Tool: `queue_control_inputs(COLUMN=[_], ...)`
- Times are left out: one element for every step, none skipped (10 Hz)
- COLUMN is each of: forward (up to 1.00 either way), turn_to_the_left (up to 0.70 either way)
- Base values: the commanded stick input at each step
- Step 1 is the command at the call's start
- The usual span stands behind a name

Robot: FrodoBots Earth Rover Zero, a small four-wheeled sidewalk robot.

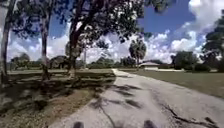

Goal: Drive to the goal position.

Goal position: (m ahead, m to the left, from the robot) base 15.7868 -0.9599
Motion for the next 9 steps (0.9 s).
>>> queue_control_inputs(forward=[0.70,0.70,0.70,0.70,0.70,0.70,0.70,0.70,0.70], turn_to_the_left=[0.00,0.00,0.00,0.00,0.00,0.00,0.00,0.00,0.00])
